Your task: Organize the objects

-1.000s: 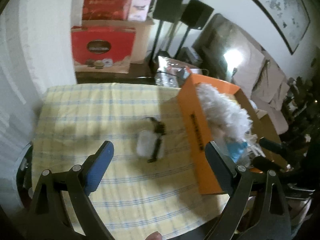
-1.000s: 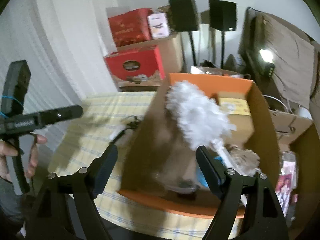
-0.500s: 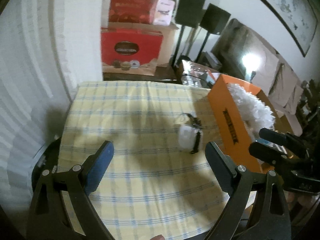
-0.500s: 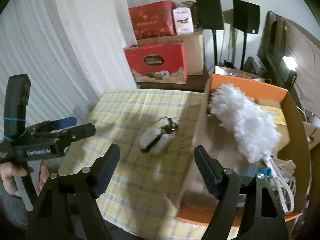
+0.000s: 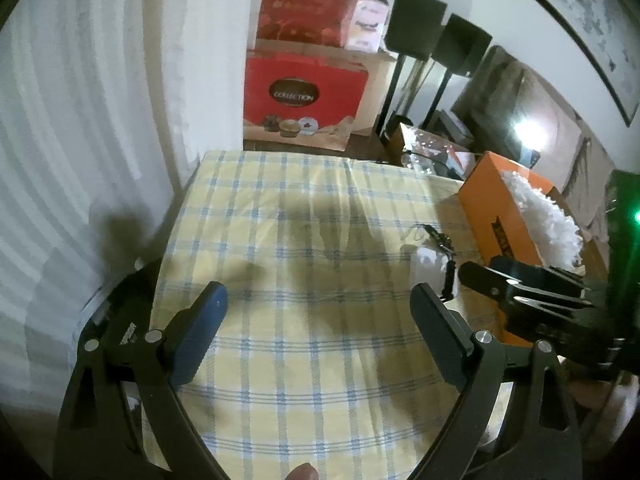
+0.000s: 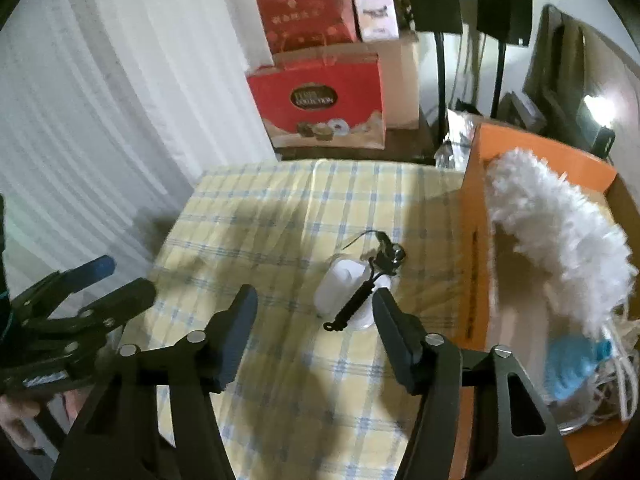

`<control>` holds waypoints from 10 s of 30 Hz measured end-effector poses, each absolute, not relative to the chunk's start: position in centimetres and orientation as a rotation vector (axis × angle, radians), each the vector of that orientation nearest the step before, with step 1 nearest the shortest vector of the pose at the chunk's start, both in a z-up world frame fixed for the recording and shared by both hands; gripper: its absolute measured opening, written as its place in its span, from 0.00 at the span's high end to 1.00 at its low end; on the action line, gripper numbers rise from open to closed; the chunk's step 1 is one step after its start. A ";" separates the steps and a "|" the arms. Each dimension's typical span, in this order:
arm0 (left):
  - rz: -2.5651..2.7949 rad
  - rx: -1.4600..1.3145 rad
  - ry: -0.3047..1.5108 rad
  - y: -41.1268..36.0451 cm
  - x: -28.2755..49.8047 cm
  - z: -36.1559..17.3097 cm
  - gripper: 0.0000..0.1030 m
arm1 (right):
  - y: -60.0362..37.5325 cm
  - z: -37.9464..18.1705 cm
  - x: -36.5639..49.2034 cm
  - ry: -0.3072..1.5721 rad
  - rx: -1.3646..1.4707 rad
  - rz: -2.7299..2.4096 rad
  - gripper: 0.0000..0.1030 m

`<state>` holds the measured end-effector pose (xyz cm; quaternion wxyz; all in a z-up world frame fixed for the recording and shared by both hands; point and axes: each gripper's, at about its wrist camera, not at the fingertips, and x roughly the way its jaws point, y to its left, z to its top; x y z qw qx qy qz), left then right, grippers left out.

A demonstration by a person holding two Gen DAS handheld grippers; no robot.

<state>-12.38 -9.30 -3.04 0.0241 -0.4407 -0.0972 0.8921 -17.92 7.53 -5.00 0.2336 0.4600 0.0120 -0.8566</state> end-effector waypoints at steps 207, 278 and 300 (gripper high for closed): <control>2.632 -1.167 -0.025 10.8 -10.9 3.5 0.03 | 31.5 -0.3 -10.7 -0.190 1.126 -2.682 0.16; 2.837 -1.215 -0.216 0.7 1.6 1.3 0.00 | 23.8 0.2 -0.1 -0.023 0.955 -2.790 0.00; 2.825 -1.218 -0.221 1.1 1.6 1.3 0.00 | 23.8 0.1 -0.1 -0.036 0.959 -2.791 0.00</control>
